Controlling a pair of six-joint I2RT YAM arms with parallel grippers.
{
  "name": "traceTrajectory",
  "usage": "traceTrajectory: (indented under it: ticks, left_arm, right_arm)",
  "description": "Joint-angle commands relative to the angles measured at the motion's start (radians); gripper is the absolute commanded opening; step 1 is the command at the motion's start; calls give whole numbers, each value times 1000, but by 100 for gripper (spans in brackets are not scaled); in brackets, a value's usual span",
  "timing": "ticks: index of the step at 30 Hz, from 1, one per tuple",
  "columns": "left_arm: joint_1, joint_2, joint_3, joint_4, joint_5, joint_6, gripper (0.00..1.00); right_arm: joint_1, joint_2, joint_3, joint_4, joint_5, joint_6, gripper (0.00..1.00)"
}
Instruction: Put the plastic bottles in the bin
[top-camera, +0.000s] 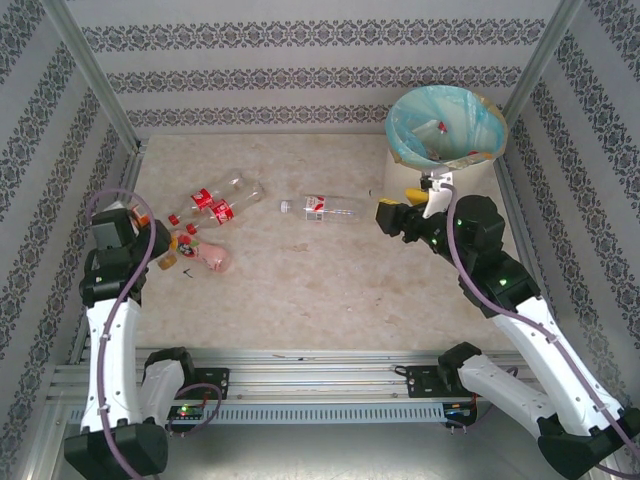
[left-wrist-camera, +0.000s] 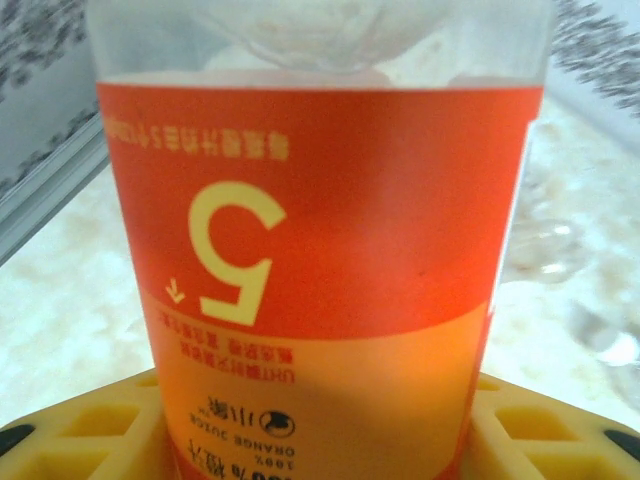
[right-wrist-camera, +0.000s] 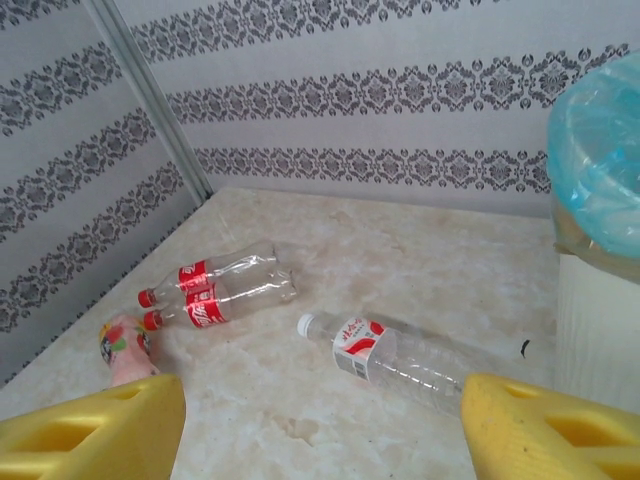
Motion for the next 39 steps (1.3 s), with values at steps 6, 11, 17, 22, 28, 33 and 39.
traceTrajectory:
  ticks: [6,11,17,22,28,33,39]
  left_arm:
    - [-422,99,169,122,-178,11,0]
    - [-686,96,105,324,-153,137,0]
    - [-828,102,-7,563,118,253,0]
    - [-921,104,-56,678,258,332,0]
    - [-1013,103,-53,716,243,397,0]
    - [-1040,103,-39,726,272,398,0]
    - [-1063,94,-34,721,257,409,0]
  right_arm:
    - [13,-22,52,-6,-31,73,73]
    - [17,5,69,86,-220,216,70]
    - [76,54,100,189,-411,271,71]
    - [192,90,107,229,-416,165,76]
    - [309,151,167,170,-294,-7,91]
    - [337,194,206,140,-257,-77,95]
    - [355,230,218,127,-224,-122,96]
